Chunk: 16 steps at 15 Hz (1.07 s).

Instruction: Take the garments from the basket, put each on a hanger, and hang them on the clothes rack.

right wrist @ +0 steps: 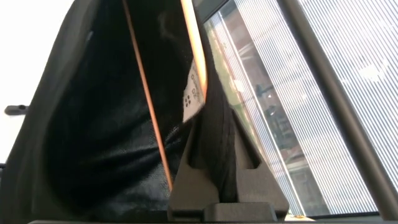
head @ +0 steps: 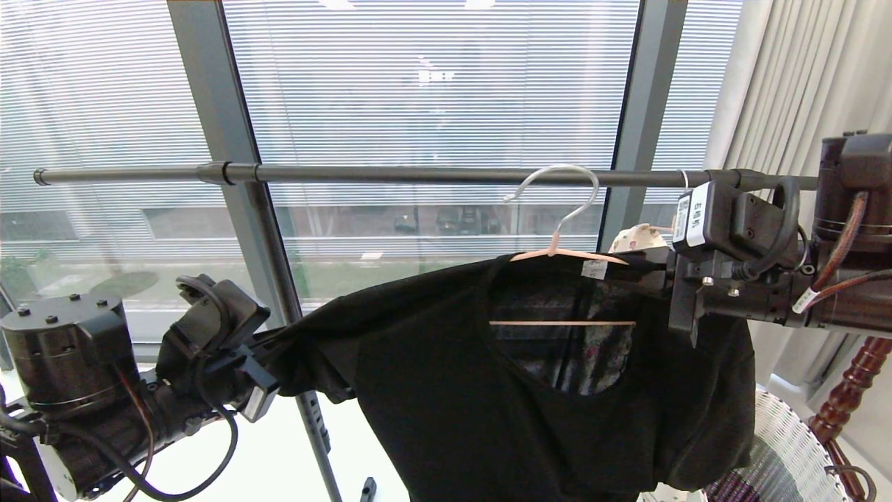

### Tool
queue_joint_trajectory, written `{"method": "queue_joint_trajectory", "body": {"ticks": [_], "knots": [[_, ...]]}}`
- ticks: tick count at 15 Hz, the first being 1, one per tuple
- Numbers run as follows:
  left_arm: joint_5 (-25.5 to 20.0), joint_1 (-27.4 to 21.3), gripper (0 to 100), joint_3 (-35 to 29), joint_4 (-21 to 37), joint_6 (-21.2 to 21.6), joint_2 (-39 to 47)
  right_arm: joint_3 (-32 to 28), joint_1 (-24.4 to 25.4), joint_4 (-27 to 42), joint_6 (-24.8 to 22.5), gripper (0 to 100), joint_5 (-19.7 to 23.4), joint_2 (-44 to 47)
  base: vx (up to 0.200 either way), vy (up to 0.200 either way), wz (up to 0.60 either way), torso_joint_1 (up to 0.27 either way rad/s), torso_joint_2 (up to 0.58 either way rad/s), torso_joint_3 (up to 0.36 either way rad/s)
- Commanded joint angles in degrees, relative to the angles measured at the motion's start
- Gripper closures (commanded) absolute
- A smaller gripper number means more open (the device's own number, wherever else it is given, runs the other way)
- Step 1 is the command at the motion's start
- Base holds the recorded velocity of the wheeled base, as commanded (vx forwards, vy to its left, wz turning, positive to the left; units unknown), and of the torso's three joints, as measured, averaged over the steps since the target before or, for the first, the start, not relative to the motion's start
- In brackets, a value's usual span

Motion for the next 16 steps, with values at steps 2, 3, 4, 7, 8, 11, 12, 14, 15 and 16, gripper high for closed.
{"method": "queue_joint_trajectory", "body": {"ticks": [2,3,4,7,8,11,12,14,15,16], "knots": [[0.05,4.57,100,2.55,-0.07,1.46,-0.59,0.00,0.00,-0.03,0.02,100,-0.05,-0.17,0.000,0.000,0.00,0.000,0.00,0.000],[0.05,3.96,100,2.55,-0.07,1.63,-0.76,0.00,0.00,-0.03,0.02,100,-0.05,-0.17,0.000,0.000,0.00,0.000,0.00,0.000],[0.23,3.87,0,2.55,-0.07,1.46,-0.67,0.00,0.08,-0.03,0.02,100,-0.05,-0.25,0.000,0.000,0.00,0.000,0.00,0.000],[1.46,3.87,0,2.20,-0.07,1.10,-1.55,0.09,0.17,0.14,0.11,100,-1.81,-0.08,0.000,0.000,0.00,0.000,0.00,0.000],[1.55,3.96,0,2.20,-0.07,0.49,-2.43,0.53,0.26,0.49,0.99,100,-5.15,0.19,0.000,0.000,0.00,0.000,0.00,0.000],[4.54,5.01,0,2.20,-0.07,-3.20,-5.42,3.34,5.89,0.49,16.63,100,-17.81,2.56,0.000,0.000,0.00,0.000,0.00,0.000],[5.06,6.51,0,1.85,-0.07,-3.20,-5.95,2.99,9.40,0.23,24.28,100,-23.43,4.40,0.000,0.000,0.00,0.000,0.00,0.000],[5.06,9.14,0,1.41,-0.07,-3.20,-6.74,0.09,13.09,-1.61,34.38,100,-32.13,8.80,0.000,0.000,0.00,0.000,0.00,0.000],[5.06,10.02,0,1.41,-0.07,-3.12,-7.00,-0.97,13.36,-2.67,36.32,100,-33.89,10.03,0.000,0.000,0.00,0.000,0.00,0.000],[5.06,10.46,0,1.67,-0.07,-3.12,-7.53,-2.72,13.36,-3.11,37.72,100,-35.83,11.26,0.000,0.000,0.00,0.000,0.00,0.000]]}}
